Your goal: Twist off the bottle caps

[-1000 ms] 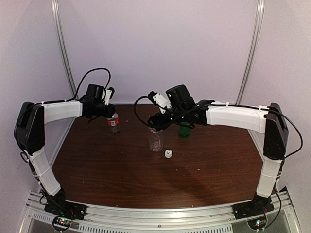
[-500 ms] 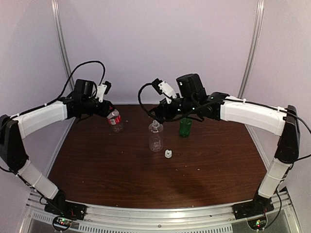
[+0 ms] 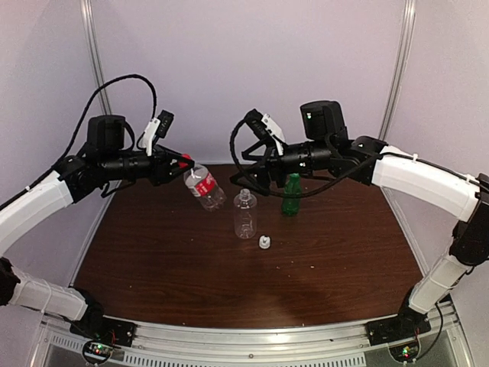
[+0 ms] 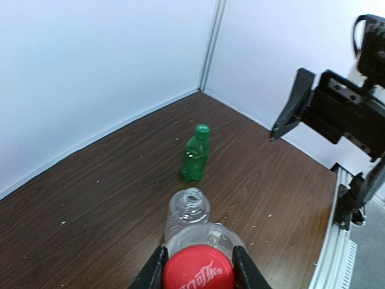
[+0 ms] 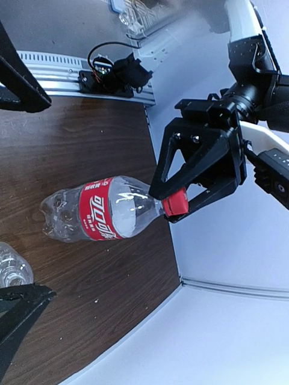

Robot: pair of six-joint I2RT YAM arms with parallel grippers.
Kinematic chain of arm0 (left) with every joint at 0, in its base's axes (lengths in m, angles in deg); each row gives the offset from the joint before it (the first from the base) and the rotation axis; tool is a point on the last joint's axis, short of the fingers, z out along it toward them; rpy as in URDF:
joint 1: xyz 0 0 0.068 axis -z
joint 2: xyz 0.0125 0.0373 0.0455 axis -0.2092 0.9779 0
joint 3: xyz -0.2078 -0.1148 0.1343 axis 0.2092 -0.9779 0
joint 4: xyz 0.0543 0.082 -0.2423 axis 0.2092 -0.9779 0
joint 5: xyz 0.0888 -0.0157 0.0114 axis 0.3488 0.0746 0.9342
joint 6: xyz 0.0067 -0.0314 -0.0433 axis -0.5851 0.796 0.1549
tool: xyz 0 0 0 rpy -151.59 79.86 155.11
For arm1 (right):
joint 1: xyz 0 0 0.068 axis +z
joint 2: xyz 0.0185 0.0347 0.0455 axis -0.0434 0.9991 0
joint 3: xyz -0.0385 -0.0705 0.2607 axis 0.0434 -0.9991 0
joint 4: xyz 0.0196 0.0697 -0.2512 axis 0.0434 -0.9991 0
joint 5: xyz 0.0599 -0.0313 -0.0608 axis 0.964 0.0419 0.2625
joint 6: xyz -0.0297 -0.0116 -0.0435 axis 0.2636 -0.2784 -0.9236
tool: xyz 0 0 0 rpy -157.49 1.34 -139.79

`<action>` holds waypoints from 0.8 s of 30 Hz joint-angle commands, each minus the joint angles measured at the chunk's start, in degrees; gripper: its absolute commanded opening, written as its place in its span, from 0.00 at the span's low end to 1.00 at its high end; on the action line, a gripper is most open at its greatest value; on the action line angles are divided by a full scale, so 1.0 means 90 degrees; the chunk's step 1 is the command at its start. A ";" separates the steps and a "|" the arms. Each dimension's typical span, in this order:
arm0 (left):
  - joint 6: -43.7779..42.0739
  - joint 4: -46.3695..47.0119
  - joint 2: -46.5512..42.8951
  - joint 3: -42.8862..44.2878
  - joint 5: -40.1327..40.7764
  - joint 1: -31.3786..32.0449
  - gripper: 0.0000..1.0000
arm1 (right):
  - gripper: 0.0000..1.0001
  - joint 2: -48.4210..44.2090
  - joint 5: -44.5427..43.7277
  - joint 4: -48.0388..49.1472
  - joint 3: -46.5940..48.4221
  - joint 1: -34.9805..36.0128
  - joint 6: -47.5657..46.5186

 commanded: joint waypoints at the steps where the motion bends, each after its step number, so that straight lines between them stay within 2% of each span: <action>1: 0.0307 0.0427 -0.0474 -0.0120 -0.1341 0.0112 0.25 | 1.00 -0.0176 0.1028 -0.0217 -0.0051 -0.0005 -0.0161; 8: 0.0546 0.0916 -0.0660 -0.0172 -0.2196 0.0272 0.25 | 1.00 -0.0034 0.1364 -0.0333 0.0133 0.0037 -0.0063; 24: 0.0741 0.1542 -0.0242 -0.0075 -0.2324 0.0782 0.23 | 0.98 0.0509 0.1885 -0.0192 0.0353 0.0330 0.0154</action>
